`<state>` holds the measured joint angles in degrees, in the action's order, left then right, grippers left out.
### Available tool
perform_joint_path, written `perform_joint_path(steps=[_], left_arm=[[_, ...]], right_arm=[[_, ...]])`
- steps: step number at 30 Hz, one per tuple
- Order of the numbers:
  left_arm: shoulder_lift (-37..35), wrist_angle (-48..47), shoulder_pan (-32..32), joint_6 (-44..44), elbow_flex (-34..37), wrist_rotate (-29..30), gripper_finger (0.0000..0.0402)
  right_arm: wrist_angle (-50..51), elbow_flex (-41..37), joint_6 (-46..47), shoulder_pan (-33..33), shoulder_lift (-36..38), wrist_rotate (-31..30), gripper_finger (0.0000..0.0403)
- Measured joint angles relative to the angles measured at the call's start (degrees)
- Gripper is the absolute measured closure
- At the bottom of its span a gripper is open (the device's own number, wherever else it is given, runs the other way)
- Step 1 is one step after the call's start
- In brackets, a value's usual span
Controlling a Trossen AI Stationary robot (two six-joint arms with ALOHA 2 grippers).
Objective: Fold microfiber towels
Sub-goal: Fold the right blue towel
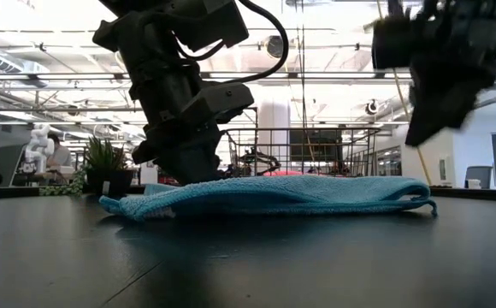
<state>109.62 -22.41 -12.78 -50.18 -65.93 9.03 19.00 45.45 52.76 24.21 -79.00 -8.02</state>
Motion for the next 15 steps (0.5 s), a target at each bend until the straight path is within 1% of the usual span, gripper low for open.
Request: perform_joint_path(steps=[3, 4, 6, 9, 15], left_arm=[[0.0, 0.0, 0.0, 0.0, 0.0, -0.1, 0.0399], [0.0, 0.0, 0.0, 0.0, 0.0, -0.1, 0.0398], [0.0, 0.0, 0.0, 0.0, 0.0, -0.1, 0.0396], [0.0, 0.0, 0.0, 0.1, 0.0, -0.1, 0.0399], [0.0, 0.0, 0.0, 0.8, 0.0, -0.3, 0.0398]], right_arm=[[11.1, 7.4, -11.1, 1.9, 0.0, -7.0, 0.0403], [13.1, 9.1, -14.3, 2.4, 0.0, -9.0, 0.0403], [14.4, 10.8, -19.7, 3.1, 0.1, -11.1, 0.0403], [13.5, 11.0, -23.2, 3.3, -0.3, -10.7, 0.0403], [12.2, 11.1, -23.9, 4.1, -3.9, -4.5, 0.0403]])
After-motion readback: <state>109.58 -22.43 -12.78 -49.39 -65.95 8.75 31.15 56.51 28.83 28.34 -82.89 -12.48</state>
